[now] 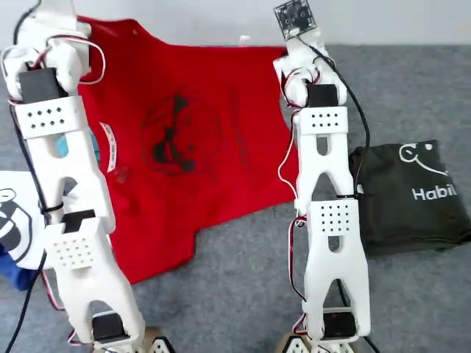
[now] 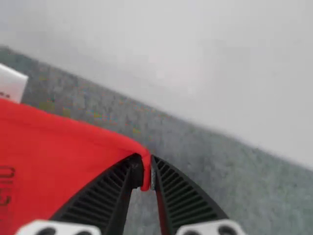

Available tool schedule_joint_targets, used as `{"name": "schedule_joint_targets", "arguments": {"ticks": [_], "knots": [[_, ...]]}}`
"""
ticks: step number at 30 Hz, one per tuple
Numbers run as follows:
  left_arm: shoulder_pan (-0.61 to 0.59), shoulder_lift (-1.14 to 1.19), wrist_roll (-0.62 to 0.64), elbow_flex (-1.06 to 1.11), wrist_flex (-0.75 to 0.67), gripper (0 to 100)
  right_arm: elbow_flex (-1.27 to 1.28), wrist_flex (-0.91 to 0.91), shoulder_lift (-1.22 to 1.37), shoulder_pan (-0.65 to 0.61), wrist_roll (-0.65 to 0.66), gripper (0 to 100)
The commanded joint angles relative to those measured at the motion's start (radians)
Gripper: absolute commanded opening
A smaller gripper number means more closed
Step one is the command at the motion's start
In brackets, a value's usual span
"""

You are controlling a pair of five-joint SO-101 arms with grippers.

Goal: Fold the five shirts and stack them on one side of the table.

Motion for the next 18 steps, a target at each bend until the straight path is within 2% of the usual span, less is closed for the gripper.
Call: {"name": "schedule_joint_targets", "arguments": {"ticks": [1, 8, 13, 18], "knots": [[-0.003, 0.002, -0.011, -0.067, 0.164, 1, -0.074, 0.199, -0.03, -0.004, 0.011, 1.0], [-0.003, -0.014, -0.041, -0.096, 0.512, 1, -0.147, 0.595, -0.081, 0.001, 0.014, 1.0], [-0.025, -0.123, -0.048, 0.041, 0.514, 1, -0.146, 0.774, -0.124, 0.001, 0.063, 1.0], [-0.026, -0.351, -0.052, 0.455, 0.514, 1, -0.14, 0.782, -0.148, 0.061, 0.063, 1.0]]}}
